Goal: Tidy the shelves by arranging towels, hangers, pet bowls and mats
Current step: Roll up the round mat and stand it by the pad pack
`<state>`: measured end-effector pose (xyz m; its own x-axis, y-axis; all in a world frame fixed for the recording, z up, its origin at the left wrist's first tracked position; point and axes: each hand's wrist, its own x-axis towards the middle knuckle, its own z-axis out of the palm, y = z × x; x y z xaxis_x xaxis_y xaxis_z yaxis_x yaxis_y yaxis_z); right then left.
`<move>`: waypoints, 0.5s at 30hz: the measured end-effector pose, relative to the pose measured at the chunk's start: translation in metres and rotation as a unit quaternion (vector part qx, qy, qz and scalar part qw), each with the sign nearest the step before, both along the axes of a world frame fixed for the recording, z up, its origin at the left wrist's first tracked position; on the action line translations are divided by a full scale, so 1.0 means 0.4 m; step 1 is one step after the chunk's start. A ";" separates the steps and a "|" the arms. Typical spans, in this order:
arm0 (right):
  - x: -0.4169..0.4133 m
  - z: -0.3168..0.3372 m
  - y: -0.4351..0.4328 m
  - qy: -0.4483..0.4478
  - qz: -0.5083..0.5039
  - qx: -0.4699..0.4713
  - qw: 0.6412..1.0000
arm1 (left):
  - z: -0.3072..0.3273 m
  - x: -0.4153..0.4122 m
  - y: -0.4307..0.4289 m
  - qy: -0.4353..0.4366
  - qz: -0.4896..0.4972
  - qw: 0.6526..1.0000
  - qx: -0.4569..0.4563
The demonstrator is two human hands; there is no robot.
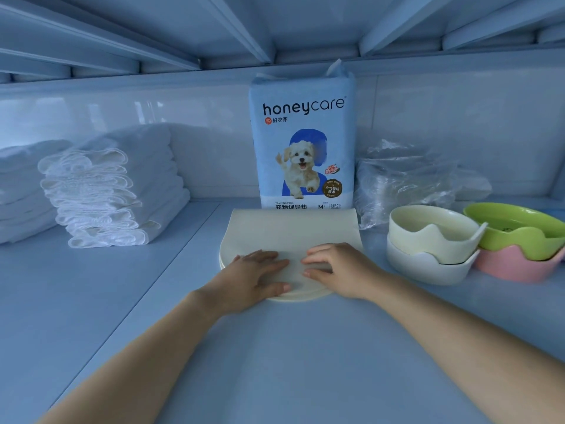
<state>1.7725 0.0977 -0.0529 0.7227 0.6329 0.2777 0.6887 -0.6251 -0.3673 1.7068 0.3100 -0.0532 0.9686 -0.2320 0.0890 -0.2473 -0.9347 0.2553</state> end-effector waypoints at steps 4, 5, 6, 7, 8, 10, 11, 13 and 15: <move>-0.007 0.033 -0.032 0.035 0.023 -0.033 0.999 | 0.006 -0.033 0.034 0.005 -0.012 0.998 -0.064; -0.011 0.040 -0.042 0.052 0.030 -0.054 0.997 | 0.012 -0.040 0.044 0.011 -0.017 0.998 -0.066; -0.015 0.046 -0.049 0.069 0.038 -0.076 0.994 | 0.017 -0.044 0.050 0.011 -0.019 0.998 -0.060; -0.020 0.050 -0.054 0.082 0.044 -0.095 0.991 | 0.023 -0.047 0.055 0.007 -0.017 0.998 -0.053; -0.026 0.053 -0.055 0.089 0.046 -0.108 0.989 | 0.027 -0.048 0.056 0.003 -0.014 0.999 -0.048; -0.033 0.054 -0.052 0.075 0.045 -0.116 0.989 | 0.036 -0.051 0.048 -0.005 -0.009 0.999 -0.035; -0.036 0.054 -0.048 0.059 0.042 -0.112 0.991 | 0.040 -0.054 0.043 -0.011 -0.009 1.000 -0.020; -0.042 0.052 -0.042 0.029 0.038 -0.102 0.994 | 0.043 -0.060 0.035 -0.028 -0.016 0.999 0.018; -0.048 0.052 -0.041 0.020 0.036 -0.093 0.995 | 0.045 -0.065 0.027 -0.047 -0.028 0.997 0.049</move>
